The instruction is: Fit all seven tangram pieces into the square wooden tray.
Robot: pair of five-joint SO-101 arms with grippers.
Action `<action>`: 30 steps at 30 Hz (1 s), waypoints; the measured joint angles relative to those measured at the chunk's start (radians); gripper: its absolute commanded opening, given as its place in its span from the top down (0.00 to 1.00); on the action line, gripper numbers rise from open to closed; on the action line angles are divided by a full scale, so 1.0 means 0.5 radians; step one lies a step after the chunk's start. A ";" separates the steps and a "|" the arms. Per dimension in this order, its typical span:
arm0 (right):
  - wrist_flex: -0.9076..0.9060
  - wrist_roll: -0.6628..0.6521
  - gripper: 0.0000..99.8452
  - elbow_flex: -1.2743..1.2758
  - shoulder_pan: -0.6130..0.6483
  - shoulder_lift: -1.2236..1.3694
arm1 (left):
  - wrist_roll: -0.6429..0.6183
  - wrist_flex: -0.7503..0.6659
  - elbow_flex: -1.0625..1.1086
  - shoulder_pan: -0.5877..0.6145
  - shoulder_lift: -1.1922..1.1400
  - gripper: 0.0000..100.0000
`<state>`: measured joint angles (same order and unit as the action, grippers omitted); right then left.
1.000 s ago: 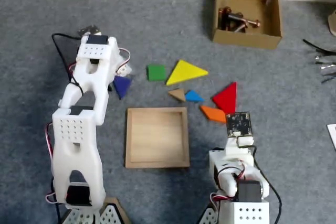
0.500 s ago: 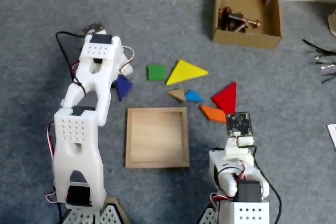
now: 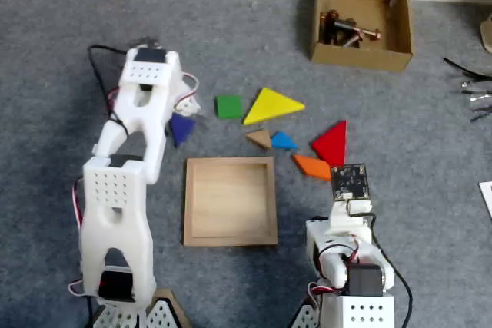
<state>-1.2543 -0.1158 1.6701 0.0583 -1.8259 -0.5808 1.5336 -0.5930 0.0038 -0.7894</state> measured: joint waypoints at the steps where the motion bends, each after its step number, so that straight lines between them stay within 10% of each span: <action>1: 0.000 0.000 0.99 0.000 0.000 0.000 | 0.009 0.018 -0.015 -0.012 0.000 0.65; 30: 0.000 0.000 0.99 0.000 0.000 0.000 | 0.015 0.034 -0.068 0.006 -0.160 0.73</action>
<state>-1.2543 -0.1158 1.6701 0.0583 -1.8259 -0.5731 1.5505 -0.6268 0.0069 -0.8692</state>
